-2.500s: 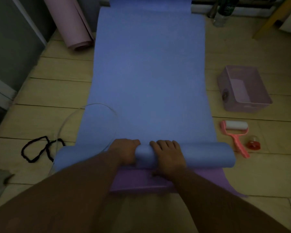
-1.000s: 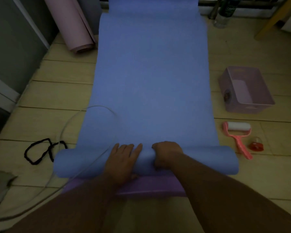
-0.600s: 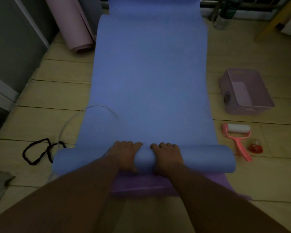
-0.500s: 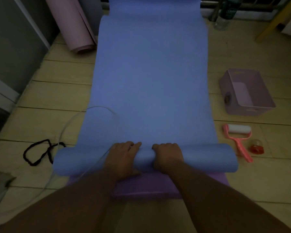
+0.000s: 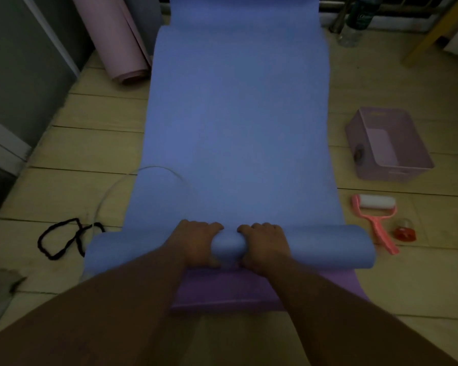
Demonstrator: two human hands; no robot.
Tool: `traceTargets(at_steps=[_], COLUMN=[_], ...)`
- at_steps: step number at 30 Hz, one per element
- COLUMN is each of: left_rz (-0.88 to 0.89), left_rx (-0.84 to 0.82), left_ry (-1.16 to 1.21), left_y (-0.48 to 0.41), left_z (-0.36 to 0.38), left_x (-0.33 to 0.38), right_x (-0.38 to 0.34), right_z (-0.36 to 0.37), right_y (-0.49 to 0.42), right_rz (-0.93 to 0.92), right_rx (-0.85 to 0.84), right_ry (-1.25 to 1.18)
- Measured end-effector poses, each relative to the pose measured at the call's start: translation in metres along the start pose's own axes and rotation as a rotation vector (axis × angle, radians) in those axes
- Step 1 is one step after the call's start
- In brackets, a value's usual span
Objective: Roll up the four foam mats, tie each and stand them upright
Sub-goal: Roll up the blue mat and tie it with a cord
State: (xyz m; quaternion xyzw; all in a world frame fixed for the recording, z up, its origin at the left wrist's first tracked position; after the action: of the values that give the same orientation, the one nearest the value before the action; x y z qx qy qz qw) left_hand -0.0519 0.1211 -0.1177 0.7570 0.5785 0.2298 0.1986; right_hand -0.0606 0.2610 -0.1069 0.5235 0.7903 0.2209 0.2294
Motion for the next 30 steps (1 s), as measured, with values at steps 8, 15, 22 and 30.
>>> traceTargets(at_steps=[8, 15, 22, 30], left_rz=[-0.048, -0.128, 0.021, -0.093], left_rx=[-0.026, -0.06, 0.371, -0.012], left_ry=[-0.038, 0.002, -0.043, 0.019], left_y=[0.006, -0.006, 0.024, -0.001], left_z=[0.009, 0.0, 0.009, -0.006], left_x=[0.003, -0.004, 0.007, 0.006], right_x=[0.004, 0.007, 0.003, 0.01], right_z=[-0.004, 0.004, -0.013, -0.006], right_y=[-0.013, 0.004, -0.004, -0.009], right_rz=[-0.036, -0.052, 0.024, -0.026], right_rx=[-0.203, -0.012, -0.018, -0.1], right_ry=[-0.037, 0.098, 0.047, 0.059])
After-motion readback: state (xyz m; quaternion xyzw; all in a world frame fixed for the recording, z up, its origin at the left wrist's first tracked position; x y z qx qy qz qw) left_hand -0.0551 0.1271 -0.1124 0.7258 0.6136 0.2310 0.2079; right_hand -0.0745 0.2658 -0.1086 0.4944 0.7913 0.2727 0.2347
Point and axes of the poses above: each hand's wrist, its own y-axis away from the middle knuckle, its own z-axis out of the palm, x = y × z, the point moved 8 cm from there along -y, towards the middle knuckle, and after that the axes turned 10 degrees about -x, right-handed, at the moved point
